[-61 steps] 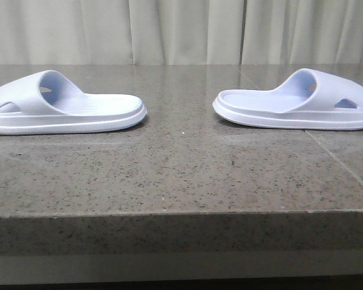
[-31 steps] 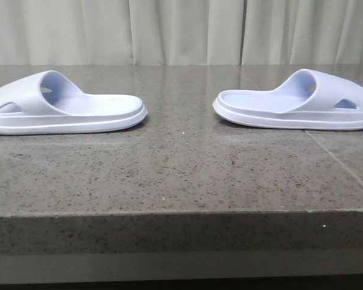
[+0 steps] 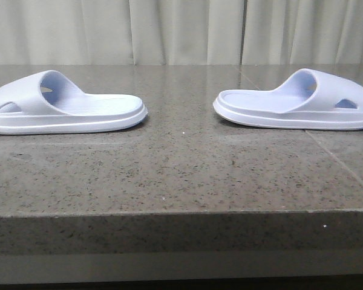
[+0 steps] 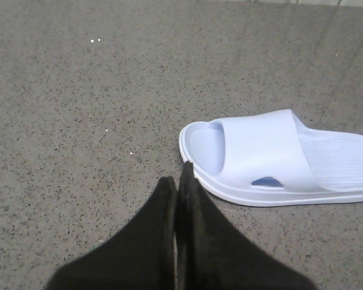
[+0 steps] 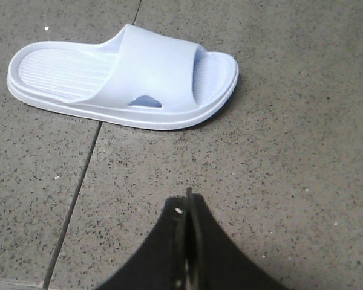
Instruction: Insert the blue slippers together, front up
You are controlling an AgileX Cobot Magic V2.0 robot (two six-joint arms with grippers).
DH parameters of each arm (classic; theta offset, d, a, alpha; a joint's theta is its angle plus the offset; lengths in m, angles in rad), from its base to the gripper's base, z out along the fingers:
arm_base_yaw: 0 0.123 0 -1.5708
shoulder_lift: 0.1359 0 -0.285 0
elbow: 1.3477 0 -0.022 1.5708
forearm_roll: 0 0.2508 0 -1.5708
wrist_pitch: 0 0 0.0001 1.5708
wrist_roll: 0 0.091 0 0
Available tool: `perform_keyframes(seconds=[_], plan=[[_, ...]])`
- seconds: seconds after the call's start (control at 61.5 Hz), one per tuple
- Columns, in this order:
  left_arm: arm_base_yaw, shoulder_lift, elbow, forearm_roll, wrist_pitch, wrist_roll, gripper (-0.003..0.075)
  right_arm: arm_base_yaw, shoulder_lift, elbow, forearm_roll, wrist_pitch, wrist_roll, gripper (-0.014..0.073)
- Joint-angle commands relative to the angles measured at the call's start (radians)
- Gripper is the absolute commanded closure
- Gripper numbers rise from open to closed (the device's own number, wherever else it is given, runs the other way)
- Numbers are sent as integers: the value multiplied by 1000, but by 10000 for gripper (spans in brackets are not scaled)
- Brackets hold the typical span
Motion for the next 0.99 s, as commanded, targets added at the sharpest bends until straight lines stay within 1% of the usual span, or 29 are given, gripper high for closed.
perform_keyframes(seconds=[0.0, 0.065, 0.098, 0.114, 0.179, 0.195, 0.244, 0.26, 0.293, 0.358, 0.391, 0.521, 0.683, 0.781, 0.862, 0.911, 0.976], plan=[[0, 25, -34, -10, -66, -8, 740, 3, 9, -31, -11, -52, -2, 699], [0, 39, -34, -10, -61, -8, 722, 3, 9, -31, -12, -51, -2, 642], [0, 47, -34, -10, -59, -8, 697, 3, 9, -31, -12, -51, -2, 601], [0, 49, -34, -10, -57, -8, 680, 3, 9, -31, -12, -51, -2, 565], [0, 61, -34, -8, -57, -8, 555, 3, 9, -31, -12, -50, -2, 422], [0, 63, -34, -8, -57, -8, 508, 3, 9, -31, -12, -50, -2, 394], [0, 66, -34, -8, -57, -8, 411, 3, 9, -31, -12, -50, -2, 321], [0, 67, -34, -7, -57, -8, 365, 3, 9, -31, -12, -50, -2, 292], [0, 70, -34, -7, -57, -8, 299, 3, 9, -31, -12, -51, -2, 258], [0, 76, -34, -7, -59, -8, 226, 3, 9, -31, -12, -51, -2, 239], [0, 83, -34, -7, -59, -8, 213, 3, 9, -31, -12, -51, -2, 242], [0, 120, -53, -7, -19, -8, 216, 3, 9, -31, -12, -51, -2, 242], [0, 229, -152, 48, 129, -8, 220, 3, 9, -31, -12, -50, -2, 242], [7, 307, -216, 51, 225, -8, 229, 3, 9, -31, -12, -50, -2, 242], [33, 380, -273, 53, 316, -8, 246, 3, 9, -31, -12, -50, -2, 242], [63, 417, -295, 36, 328, 11, 253, 3, 9, -31, -12, -51, -2, 242], [119, 468, -325, -33, 322, 77, 269, 3, 9, -31, -12, -51, -2, 242]])
